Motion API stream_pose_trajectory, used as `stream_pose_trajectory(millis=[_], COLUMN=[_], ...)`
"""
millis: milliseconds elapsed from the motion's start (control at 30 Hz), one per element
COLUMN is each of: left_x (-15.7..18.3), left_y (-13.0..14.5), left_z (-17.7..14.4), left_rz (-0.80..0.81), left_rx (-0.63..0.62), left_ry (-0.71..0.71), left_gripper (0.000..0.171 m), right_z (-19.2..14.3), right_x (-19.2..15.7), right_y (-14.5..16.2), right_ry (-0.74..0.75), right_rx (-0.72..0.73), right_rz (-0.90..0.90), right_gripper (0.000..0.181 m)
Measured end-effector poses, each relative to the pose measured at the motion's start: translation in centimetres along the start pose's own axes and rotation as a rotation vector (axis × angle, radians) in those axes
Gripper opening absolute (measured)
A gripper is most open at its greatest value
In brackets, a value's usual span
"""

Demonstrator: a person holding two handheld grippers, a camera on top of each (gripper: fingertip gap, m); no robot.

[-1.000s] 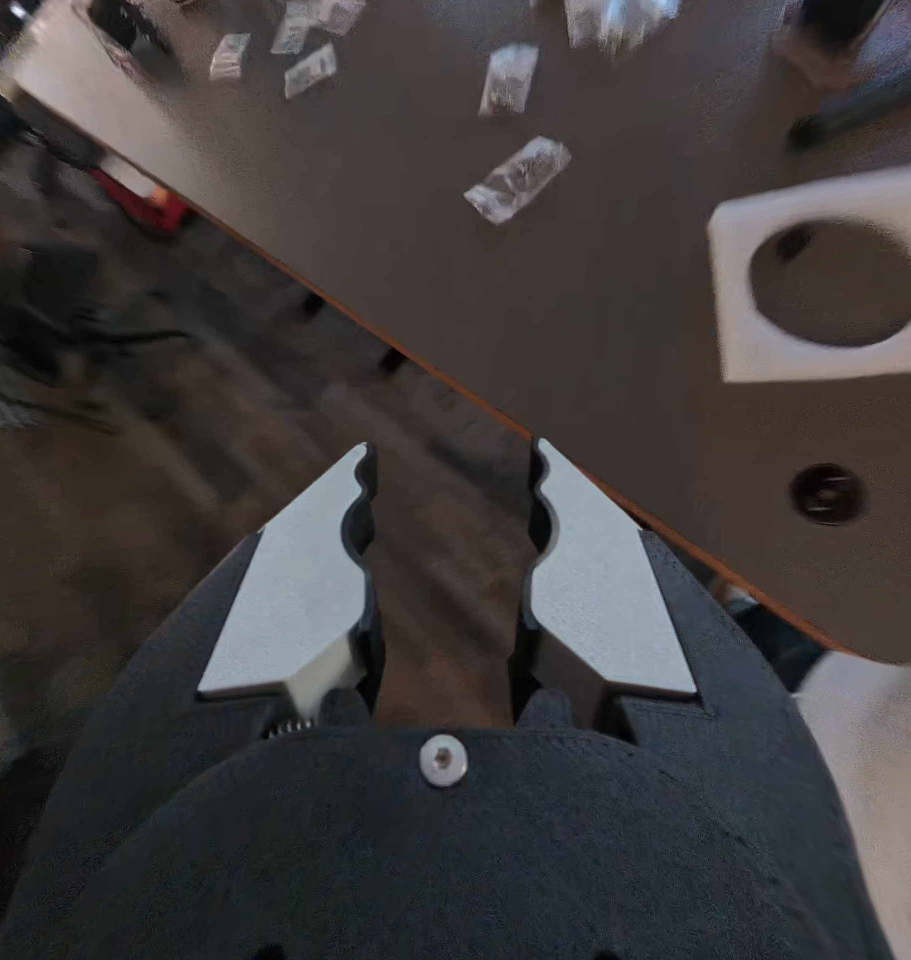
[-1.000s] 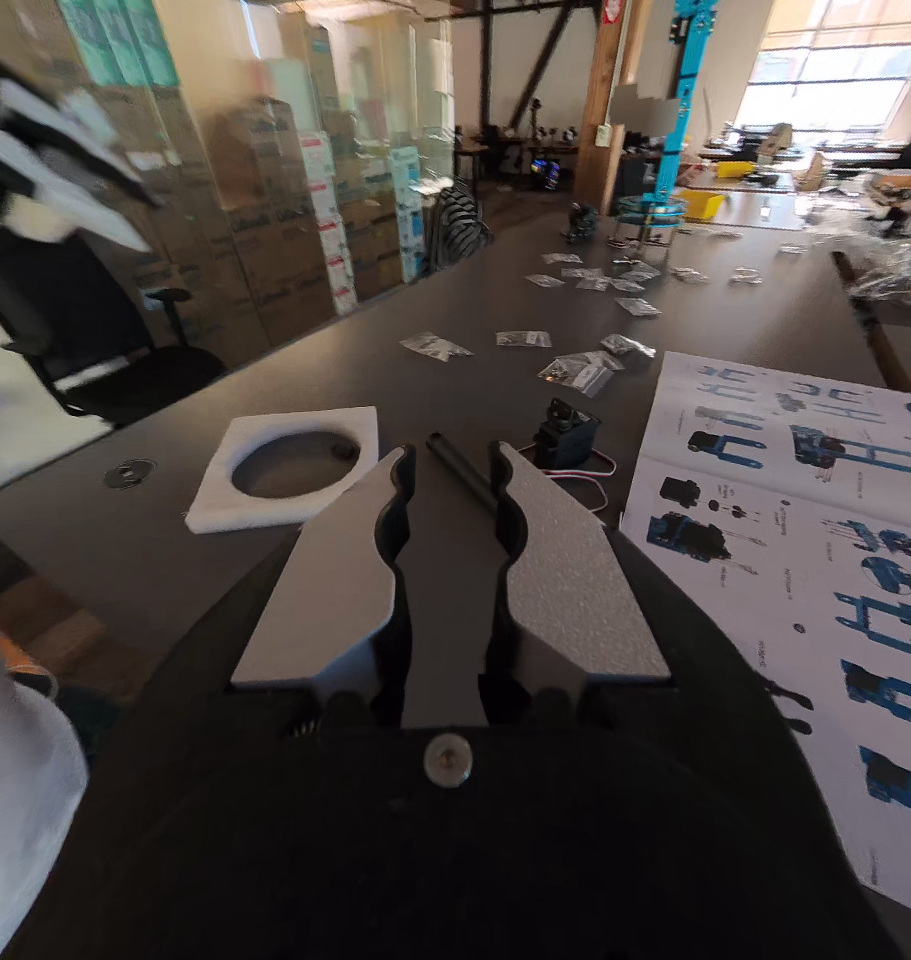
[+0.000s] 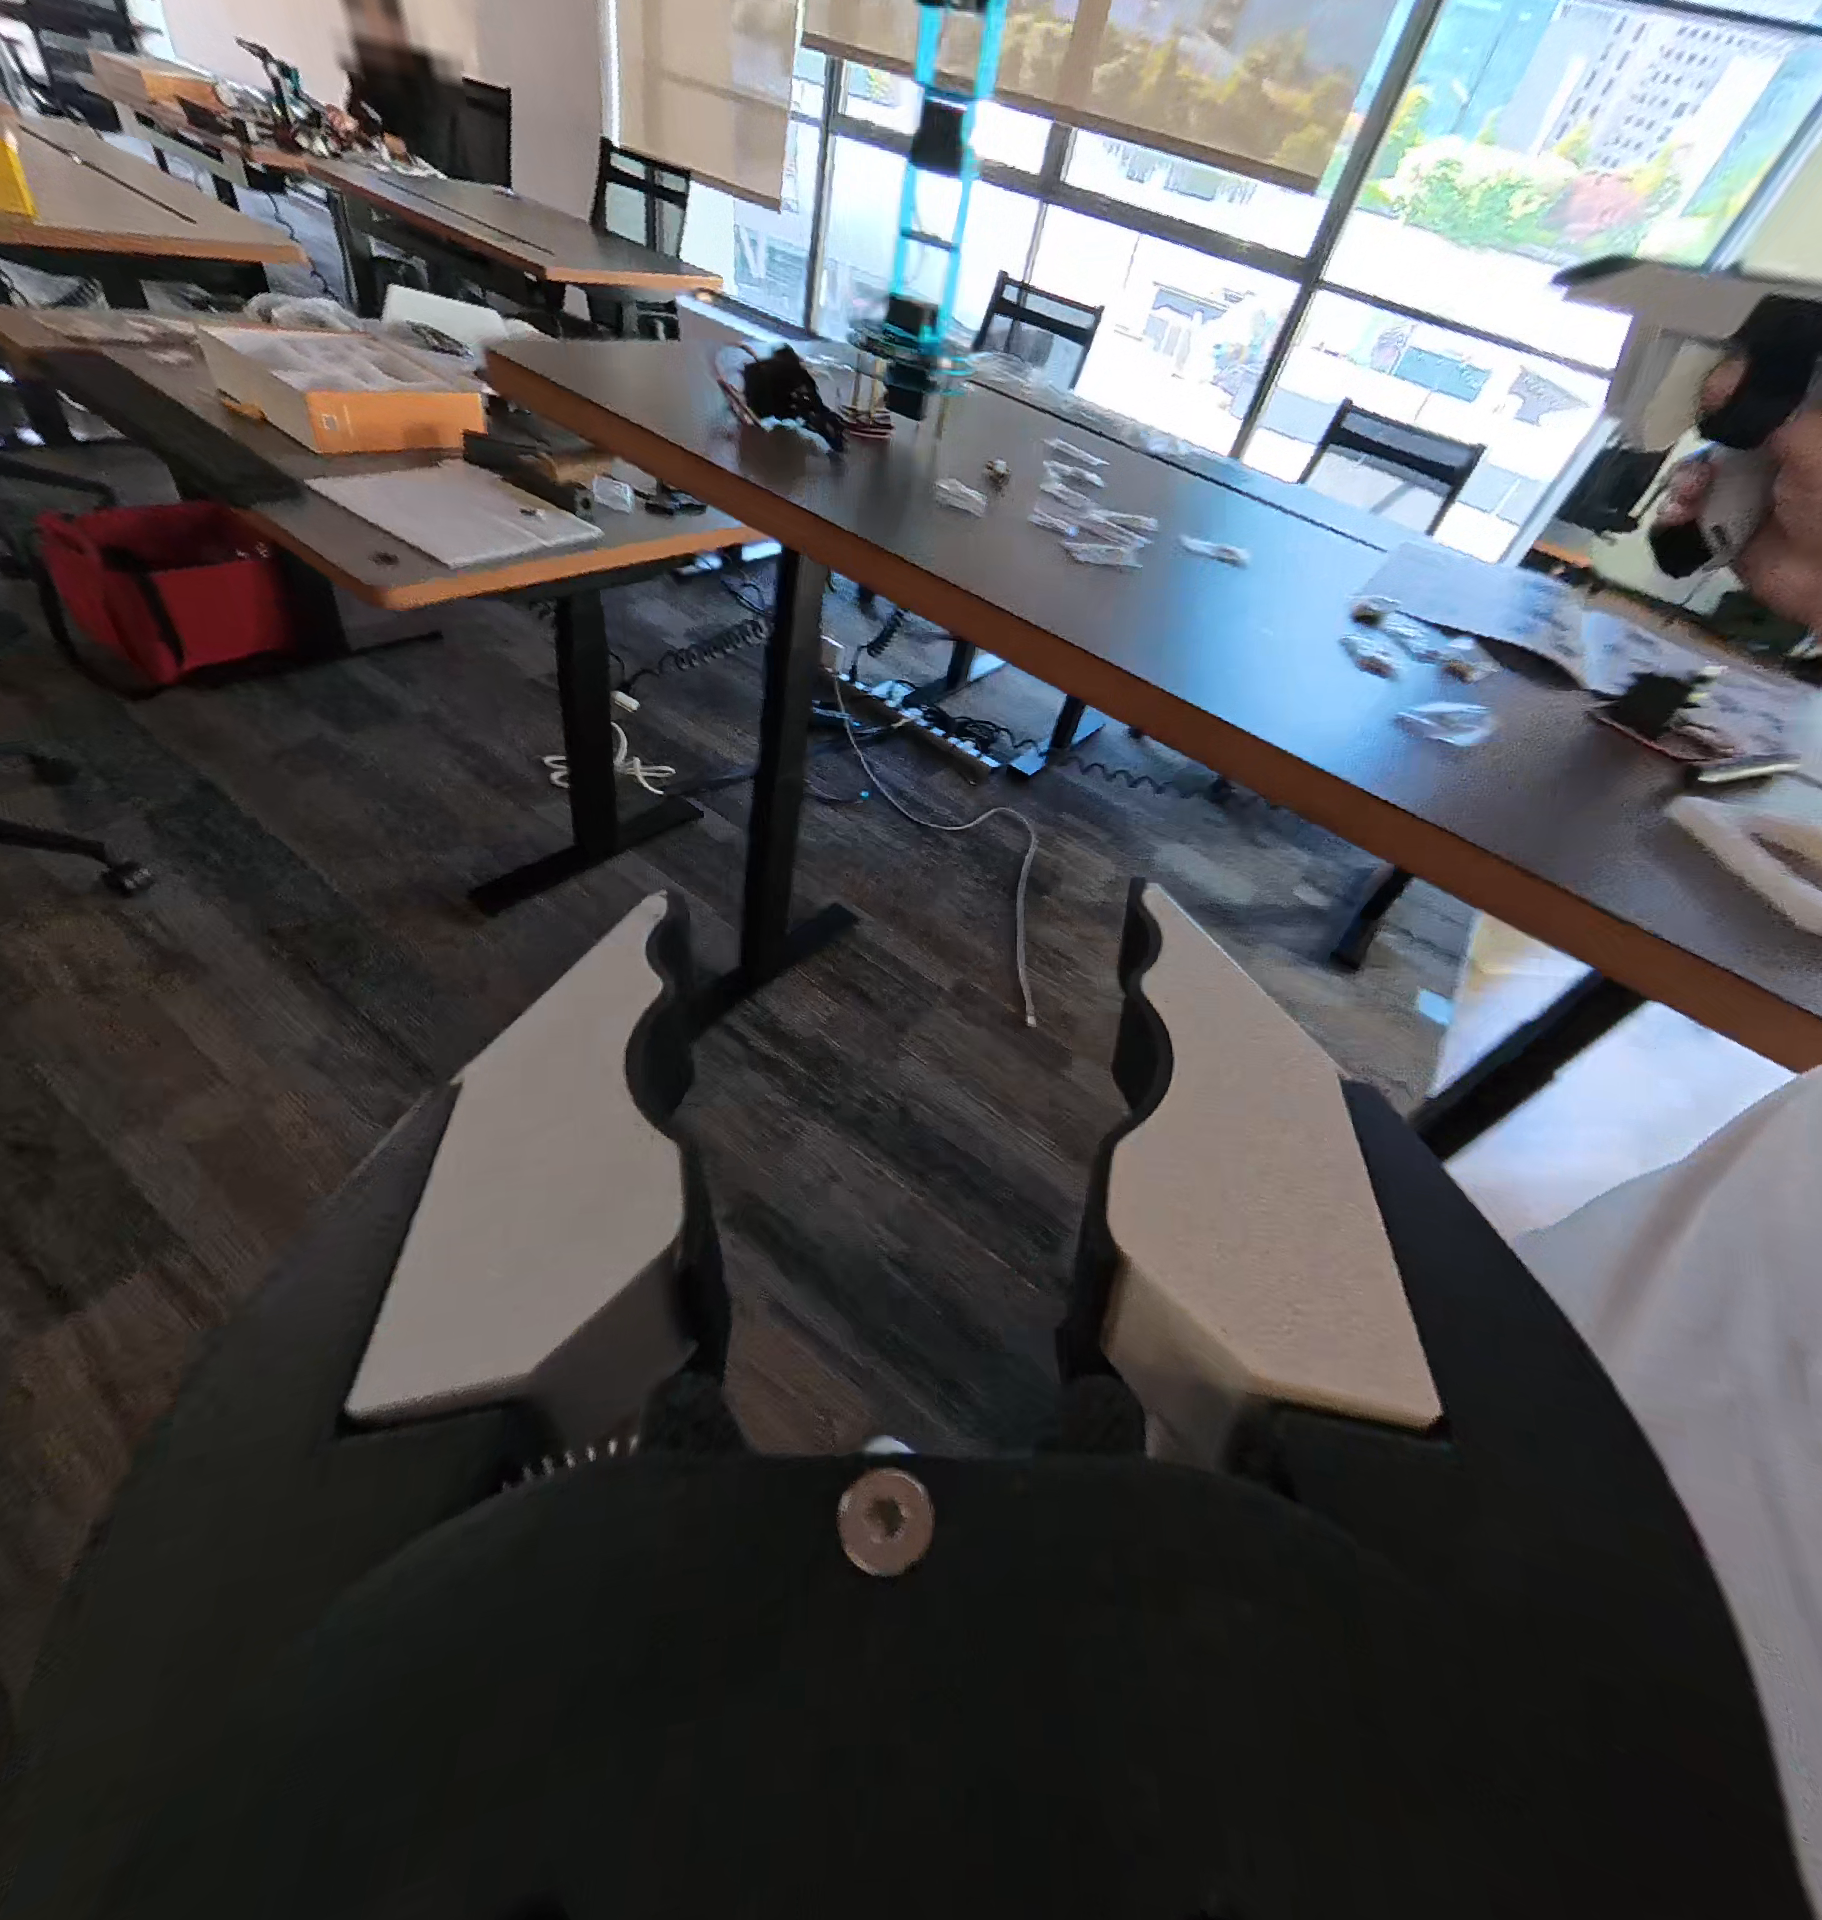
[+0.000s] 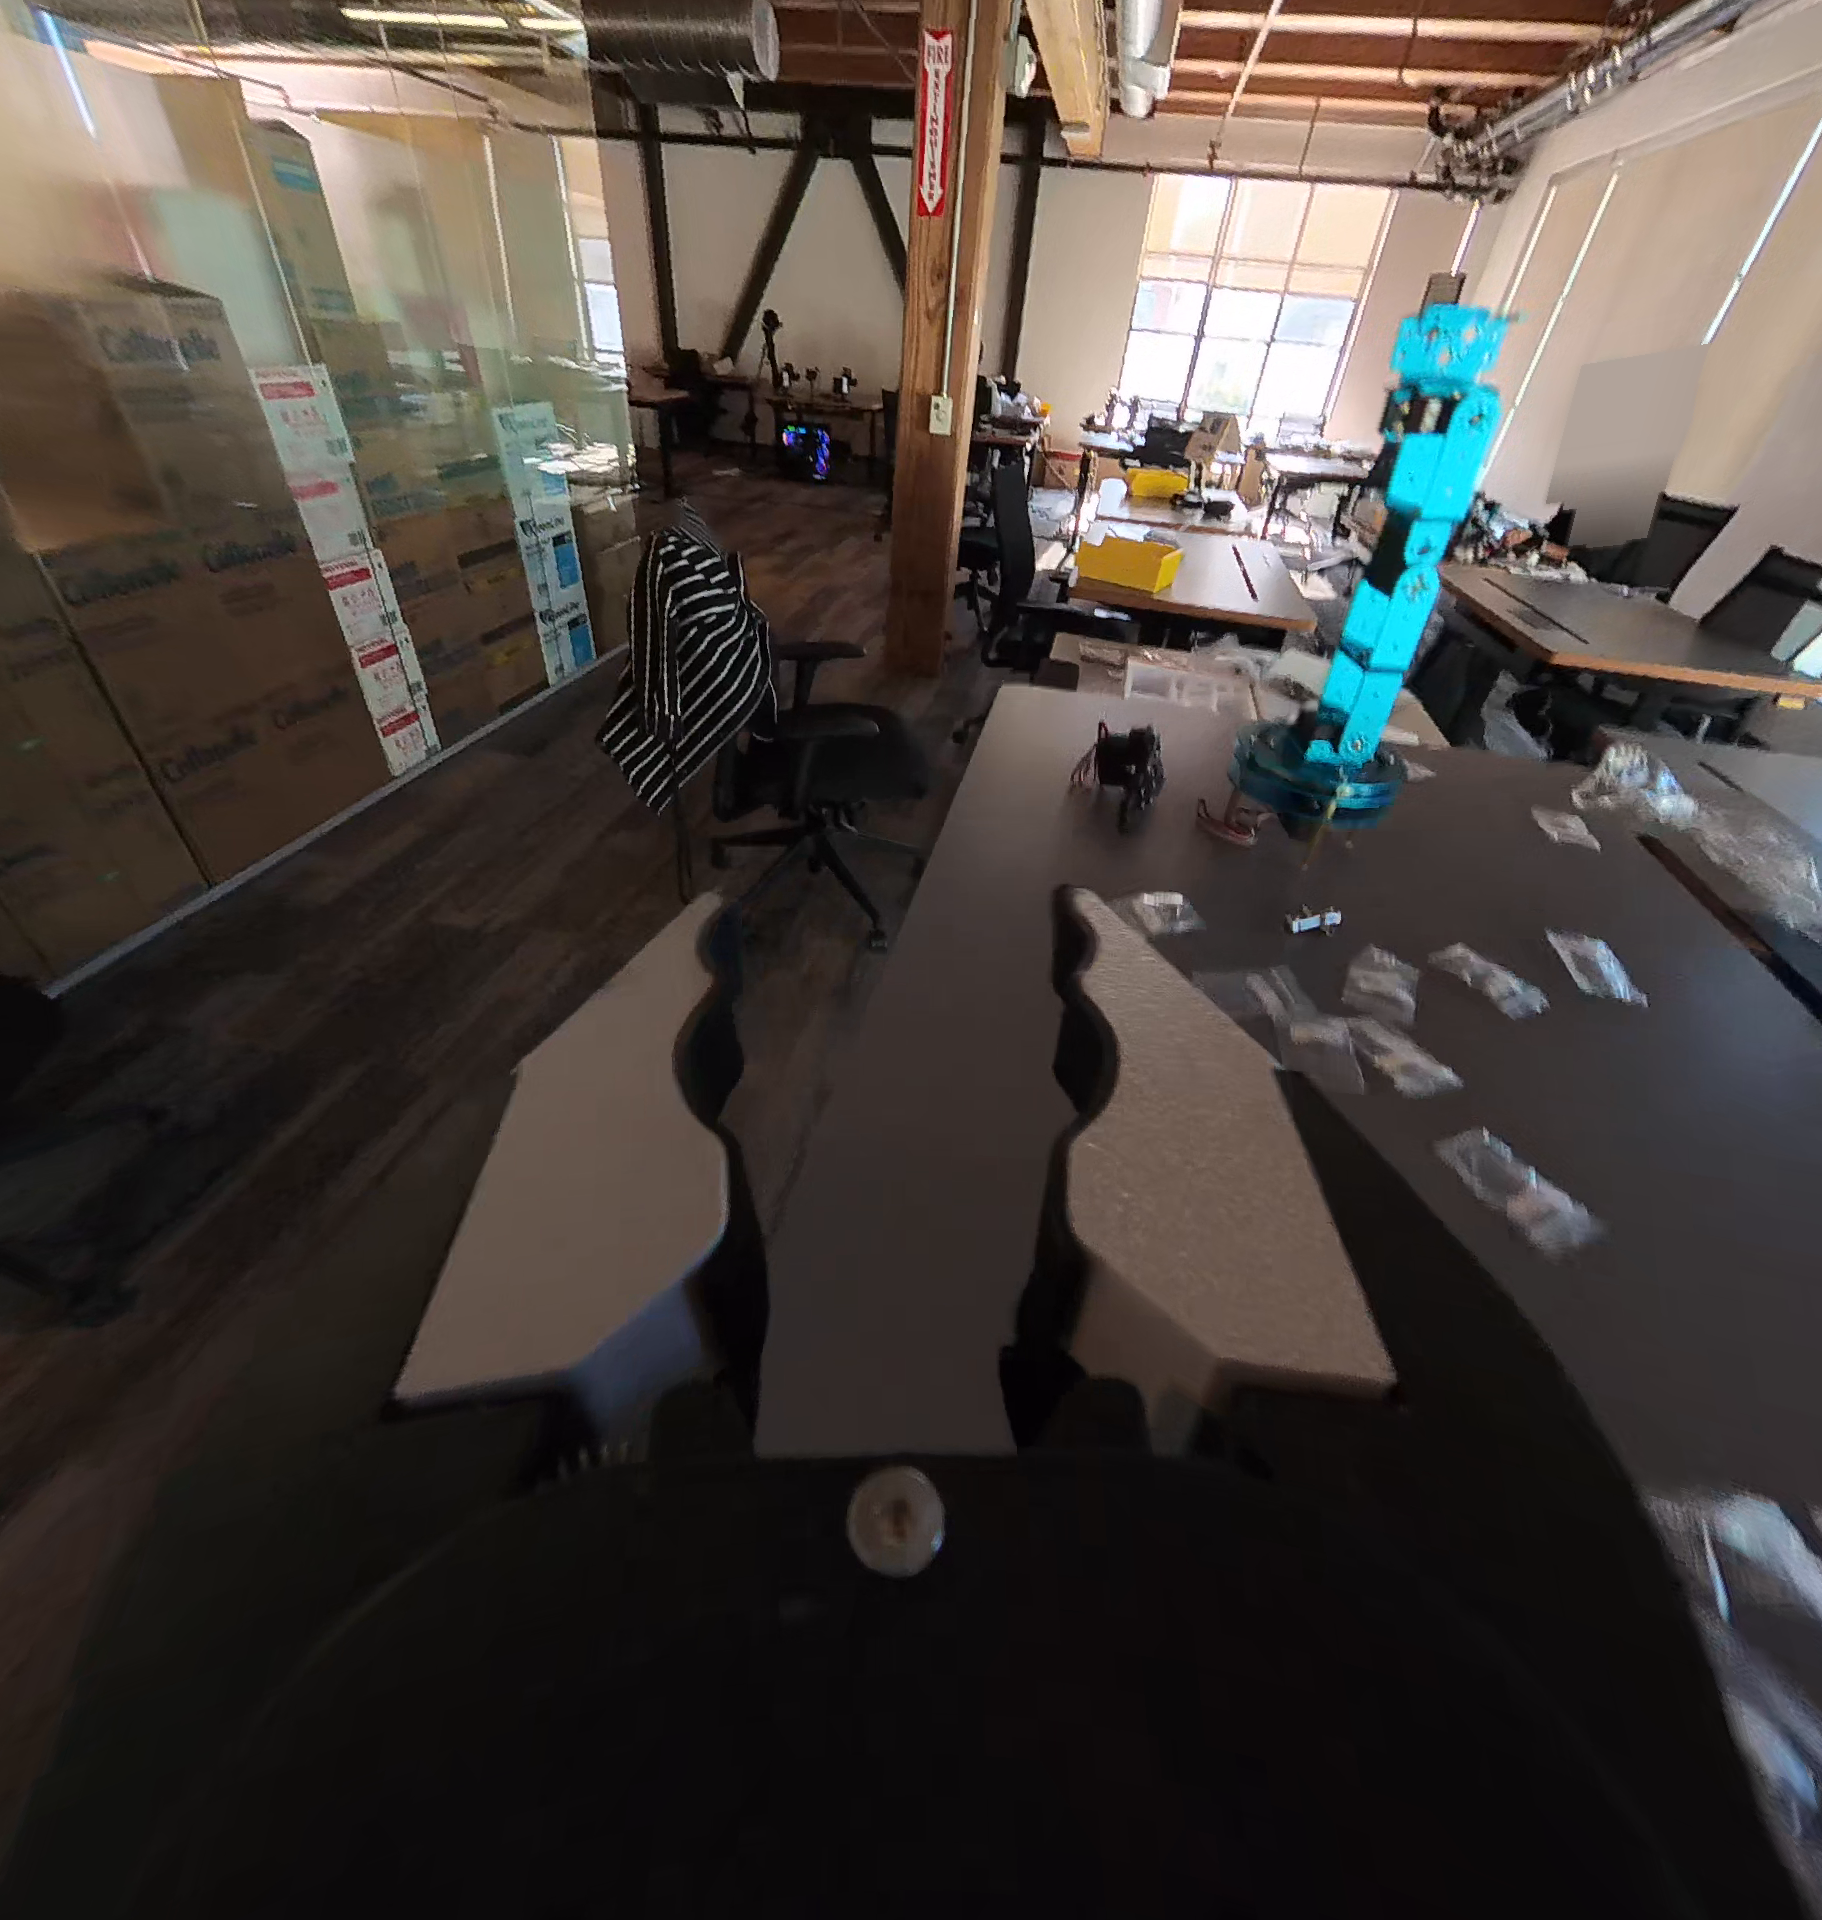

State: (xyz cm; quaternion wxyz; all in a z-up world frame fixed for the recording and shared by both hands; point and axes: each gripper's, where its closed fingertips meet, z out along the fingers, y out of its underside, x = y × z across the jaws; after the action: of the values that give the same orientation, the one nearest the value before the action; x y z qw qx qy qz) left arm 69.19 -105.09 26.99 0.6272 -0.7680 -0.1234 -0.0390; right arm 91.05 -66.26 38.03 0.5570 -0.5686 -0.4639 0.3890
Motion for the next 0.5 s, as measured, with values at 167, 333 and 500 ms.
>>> stream_pose_trajectory(millis=[167, 333, 500], left_x=[-7.7, -15.7, -25.6], left_y=[-4.8, -9.0, -8.8], left_z=[6.0, 11.6, 17.0], left_rz=[0.034, 0.019, -0.004], left_rx=[0.026, 0.069, 0.013], left_ry=[-0.053, -0.085, -0.098], left_gripper=[0.071, 0.068, 0.068], right_z=[7.7, 14.2, 20.0], right_x=[3.0, 6.2, 8.4], right_y=[-5.0, -8.2, -7.5], right_ry=[0.056, 0.109, 0.205], right_rx=[0.089, 0.092, 0.056], right_rz=[-0.188, -0.27, -0.232], right_gripper=[0.025, 0.01, 0.0])
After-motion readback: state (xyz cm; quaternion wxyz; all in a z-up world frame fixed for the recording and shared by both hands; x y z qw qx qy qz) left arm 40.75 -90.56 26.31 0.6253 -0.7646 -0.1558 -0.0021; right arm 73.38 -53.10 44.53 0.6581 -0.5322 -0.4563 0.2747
